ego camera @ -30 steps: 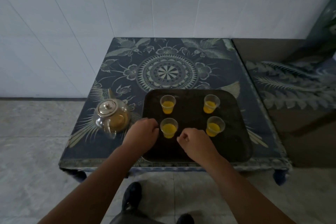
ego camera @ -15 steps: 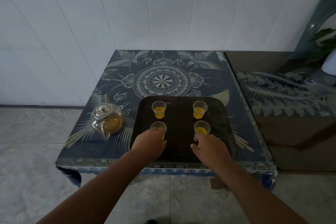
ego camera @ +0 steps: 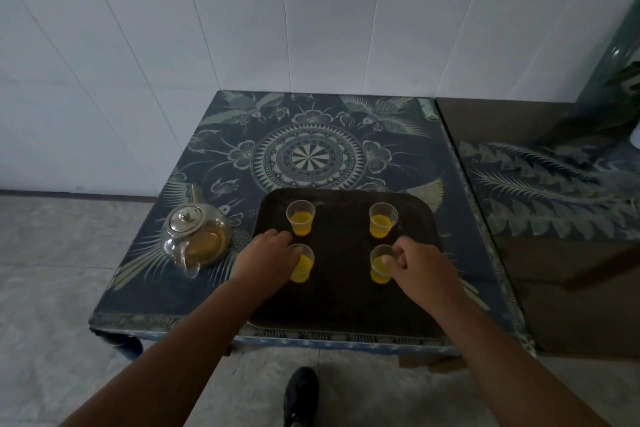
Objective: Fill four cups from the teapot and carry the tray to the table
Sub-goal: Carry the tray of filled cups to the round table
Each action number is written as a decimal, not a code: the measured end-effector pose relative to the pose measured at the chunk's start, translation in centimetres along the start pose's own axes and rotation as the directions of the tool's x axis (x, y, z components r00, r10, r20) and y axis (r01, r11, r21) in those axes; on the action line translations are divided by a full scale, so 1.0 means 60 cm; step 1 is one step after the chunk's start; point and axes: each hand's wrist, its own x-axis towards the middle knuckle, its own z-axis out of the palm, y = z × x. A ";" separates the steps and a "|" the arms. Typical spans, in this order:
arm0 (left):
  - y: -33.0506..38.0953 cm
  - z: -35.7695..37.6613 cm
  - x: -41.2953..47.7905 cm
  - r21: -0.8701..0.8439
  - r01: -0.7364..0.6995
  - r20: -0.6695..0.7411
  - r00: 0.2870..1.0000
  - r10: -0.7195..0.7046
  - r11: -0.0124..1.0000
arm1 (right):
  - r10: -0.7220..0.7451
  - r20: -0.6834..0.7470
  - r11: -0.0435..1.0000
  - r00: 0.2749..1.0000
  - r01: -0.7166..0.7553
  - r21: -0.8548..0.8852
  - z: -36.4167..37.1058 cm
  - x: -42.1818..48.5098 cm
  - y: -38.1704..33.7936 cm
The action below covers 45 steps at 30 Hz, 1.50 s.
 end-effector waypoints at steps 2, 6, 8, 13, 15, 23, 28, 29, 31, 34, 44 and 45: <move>-0.021 0.003 0.021 -0.057 0.057 -0.028 0.998 -0.058 0.997 | 0.034 -0.004 0.999 0.999 -0.034 0.033 0.001 0.019 0.009; -0.072 0.015 0.068 -0.111 0.141 -0.038 0.989 -0.146 0.984 | 0.092 -0.032 0.993 0.995 -0.089 0.075 0.005 0.056 0.034; -0.098 0.024 0.090 -0.118 0.180 -0.012 0.983 -0.182 0.977 | 0.139 -0.032 0.987 0.990 -0.135 0.087 0.010 0.076 0.051; -0.145 0.055 0.136 -0.075 0.252 0.091 0.965 -0.245 0.965 | 0.277 0.003 0.955 0.961 -0.275 0.113 0.039 0.120 0.094; -0.157 0.071 0.147 -0.074 0.280 0.149 0.952 -0.267 0.957 | 0.315 0.022 0.943 0.949 -0.315 0.110 0.052 0.132 0.106; -0.181 0.118 0.155 -0.168 0.395 0.202 0.911 -0.361 0.903 | 0.387 0.031 0.918 0.921 -0.389 0.073 0.093 0.151 0.159; -0.179 0.131 0.141 -0.196 0.395 0.155 0.916 -0.370 0.897 | 0.424 -0.021 0.906 0.906 -0.424 -0.010 0.109 0.140 0.189; -0.178 0.132 0.138 -0.201 0.396 0.143 0.917 -0.373 0.896 | 0.422 -0.037 0.906 0.906 -0.423 -0.025 0.114 0.137 0.197; -0.179 0.135 0.133 -0.229 0.403 0.125 0.915 -0.383 0.886 | 0.446 -0.044 0.894 0.894 -0.447 -0.029 0.122 0.135 0.212; -0.176 0.141 0.131 -0.269 0.438 0.118 0.899 -0.423 0.858 | 0.468 -0.026 0.884 0.884 -0.467 0.013 0.133 0.137 0.225; -0.171 0.159 0.156 -0.200 0.511 0.053 0.858 -0.512 0.836 | 0.493 -0.018 0.870 0.870 -0.491 0.048 0.154 0.153 0.249; -0.171 0.163 0.158 -0.189 0.518 0.039 0.853 -0.521 0.834 | 0.493 -0.027 0.870 0.870 -0.492 0.032 0.155 0.157 0.249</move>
